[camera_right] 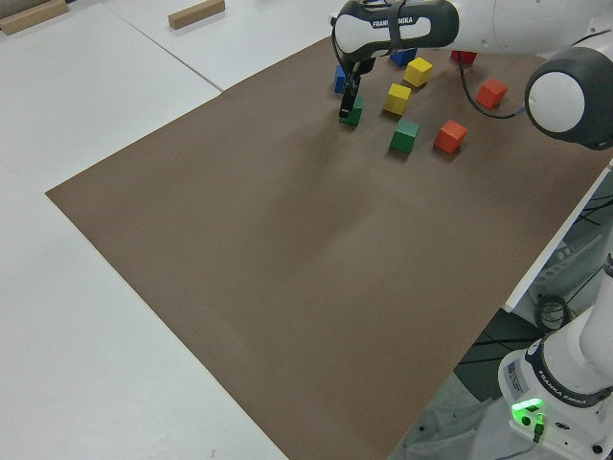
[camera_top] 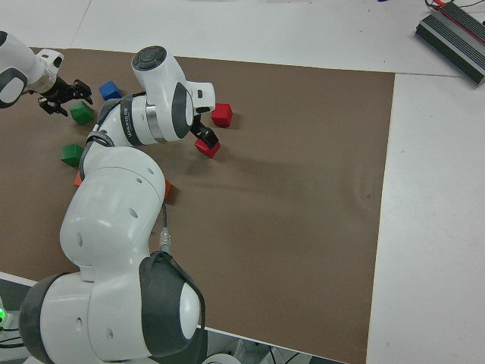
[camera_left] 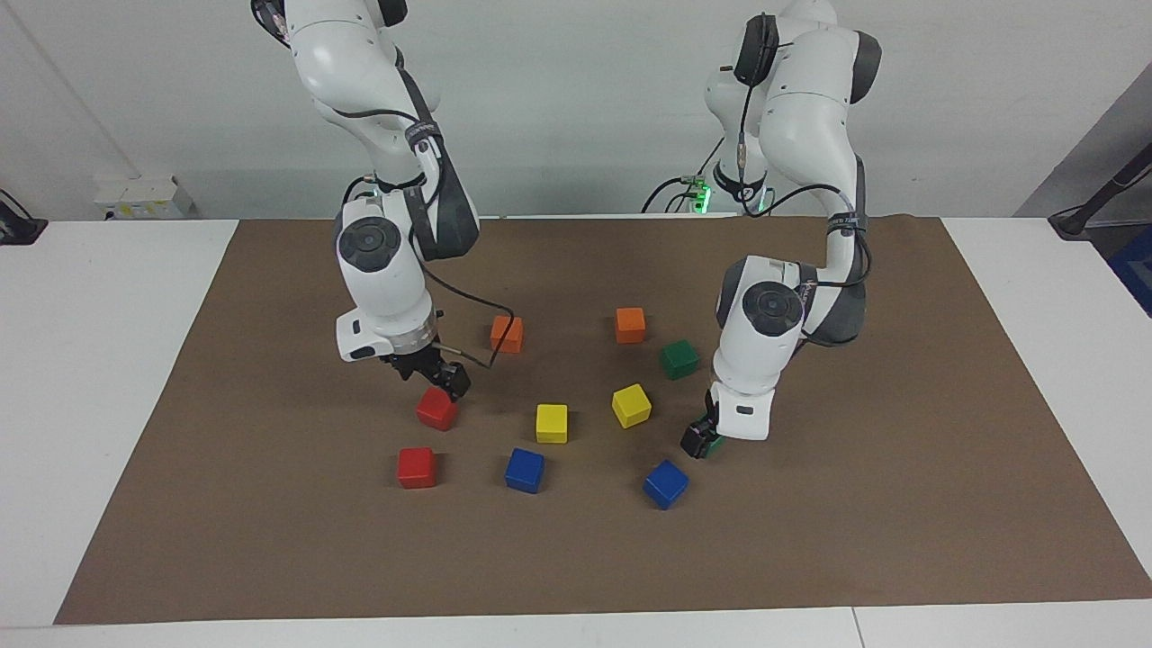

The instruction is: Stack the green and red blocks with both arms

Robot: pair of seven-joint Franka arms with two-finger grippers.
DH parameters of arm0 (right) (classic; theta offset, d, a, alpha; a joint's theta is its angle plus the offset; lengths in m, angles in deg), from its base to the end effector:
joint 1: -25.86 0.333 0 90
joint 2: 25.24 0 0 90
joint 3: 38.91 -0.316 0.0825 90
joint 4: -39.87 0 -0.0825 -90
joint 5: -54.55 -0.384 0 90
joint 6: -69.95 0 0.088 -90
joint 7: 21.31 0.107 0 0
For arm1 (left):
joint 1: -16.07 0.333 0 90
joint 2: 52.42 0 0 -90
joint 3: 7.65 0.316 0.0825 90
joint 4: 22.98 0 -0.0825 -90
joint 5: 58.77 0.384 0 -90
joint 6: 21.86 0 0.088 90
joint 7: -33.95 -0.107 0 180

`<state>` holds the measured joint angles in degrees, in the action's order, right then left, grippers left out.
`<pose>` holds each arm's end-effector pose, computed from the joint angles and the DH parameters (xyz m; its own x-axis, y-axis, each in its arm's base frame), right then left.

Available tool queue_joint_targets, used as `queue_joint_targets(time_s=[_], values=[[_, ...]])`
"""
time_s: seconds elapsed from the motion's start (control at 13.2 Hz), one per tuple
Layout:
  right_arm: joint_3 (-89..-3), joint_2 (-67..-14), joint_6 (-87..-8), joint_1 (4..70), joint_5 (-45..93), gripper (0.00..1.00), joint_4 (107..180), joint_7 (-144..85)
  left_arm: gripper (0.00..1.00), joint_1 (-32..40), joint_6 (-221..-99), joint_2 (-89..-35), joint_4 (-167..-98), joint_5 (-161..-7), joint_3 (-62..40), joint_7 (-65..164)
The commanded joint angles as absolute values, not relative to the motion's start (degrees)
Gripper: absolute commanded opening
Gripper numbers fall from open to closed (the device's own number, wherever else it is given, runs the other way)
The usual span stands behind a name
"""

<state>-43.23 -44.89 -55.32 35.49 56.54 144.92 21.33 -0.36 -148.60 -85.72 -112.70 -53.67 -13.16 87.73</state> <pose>0.6180 0.1490 0.3465 0.8845 -0.4665 0.0103 -0.4665 -0.8845 -0.0051 0.6580 -0.2511 0.3122 0.8646 0.4991 0.0578 0.4975 -0.8665 0.0416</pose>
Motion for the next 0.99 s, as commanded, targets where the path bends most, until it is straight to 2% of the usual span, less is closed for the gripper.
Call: queue_joint_targets(time_s=[0.0,0.08,0.15,0.46,0.53,0.76,0.91], values=[[-43.2,-46.3,-57.3,35.4,58.1,0.97,145.4,21.4,0.98,-0.9,-150.1,-82.6,-117.0,-52.4,-13.0,90.5],[-43.2,-46.3,-57.3,35.4,58.4,0.97,145.8,20.6,0.29,-0.9,-149.7,-82.6,-116.8,-52.4,-13.0,93.5],[-43.2,-46.3,-57.3,35.4,58.4,0.97,146.5,20.2,0.0,-0.8,-149.3,-82.6,-116.3,-52.4,-13.1,96.0],[-43.2,-46.9,-60.5,35.3,58.4,0.97,148.1,20.1,0.0,-0.8,-139.8,-82.0,-112.0,-52.2,-13.1,96.9],[-43.1,-47.1,-61.6,35.3,58.4,0.97,148.6,20.1,0.0,-0.4,-137.9,-79.6,-112.5,-52.2,-13.2,95.0],[-43.1,-47.4,-62.2,34.8,58.4,0.97,148.7,19.9,0.0,5.8,-133.9,-68.5,-122.3,-53.2,-13.4,73.8],[-43.1,-47.6,-62.6,34.7,58.4,0.95,148.7,19.9,0.0,10.2,-133.7,-63.5,-128.2,-53.6,-13.5,62.2]])
